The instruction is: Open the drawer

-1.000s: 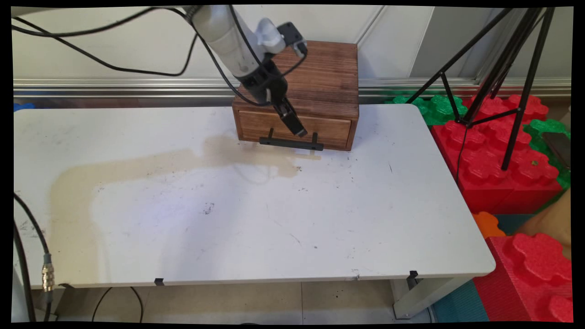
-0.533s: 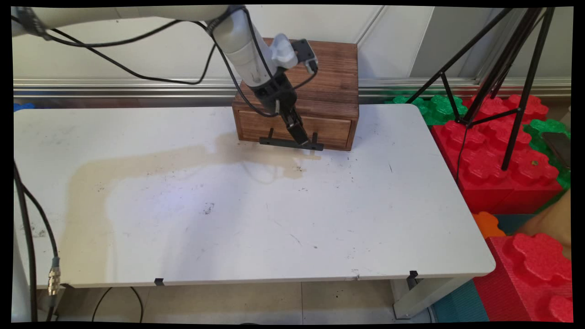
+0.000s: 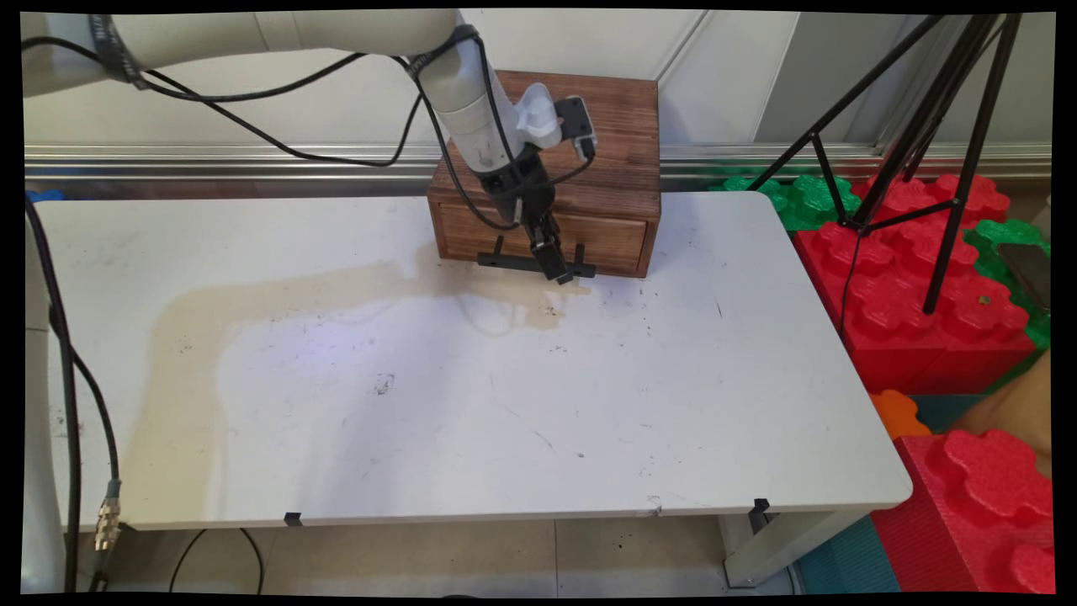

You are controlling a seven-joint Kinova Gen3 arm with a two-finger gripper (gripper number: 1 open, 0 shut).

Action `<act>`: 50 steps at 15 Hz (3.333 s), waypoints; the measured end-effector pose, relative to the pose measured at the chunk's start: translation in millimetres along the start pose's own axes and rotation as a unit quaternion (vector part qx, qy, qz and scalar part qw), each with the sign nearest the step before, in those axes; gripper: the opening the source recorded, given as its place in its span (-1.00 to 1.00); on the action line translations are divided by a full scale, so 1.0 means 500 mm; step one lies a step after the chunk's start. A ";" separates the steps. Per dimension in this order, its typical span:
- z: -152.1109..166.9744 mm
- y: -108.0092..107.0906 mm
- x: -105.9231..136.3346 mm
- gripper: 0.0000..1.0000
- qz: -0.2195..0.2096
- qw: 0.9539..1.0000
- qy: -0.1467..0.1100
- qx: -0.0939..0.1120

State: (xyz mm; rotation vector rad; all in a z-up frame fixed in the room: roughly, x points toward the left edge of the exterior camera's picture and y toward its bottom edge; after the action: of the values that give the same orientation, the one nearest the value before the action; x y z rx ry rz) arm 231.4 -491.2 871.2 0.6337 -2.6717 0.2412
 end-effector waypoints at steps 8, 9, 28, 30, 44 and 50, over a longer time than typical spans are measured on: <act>0.032 -0.009 0.000 1.00 0.046 0.998 -0.028 -0.010; 0.036 -0.011 -0.001 1.00 0.054 0.998 -0.032 -0.011; 0.073 -0.011 -0.024 1.00 0.118 0.989 -0.078 -0.035; 0.075 -0.009 -0.028 1.00 0.122 0.989 -0.081 -0.037; 0.076 0.011 -0.045 1.00 0.138 0.985 -0.090 -0.050; 0.071 0.029 -0.047 1.00 0.141 0.984 -0.089 -0.054</act>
State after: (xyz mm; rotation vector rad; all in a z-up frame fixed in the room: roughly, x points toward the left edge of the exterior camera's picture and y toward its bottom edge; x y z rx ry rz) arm 232.6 -478.1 828.0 0.2504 -2.9211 0.1177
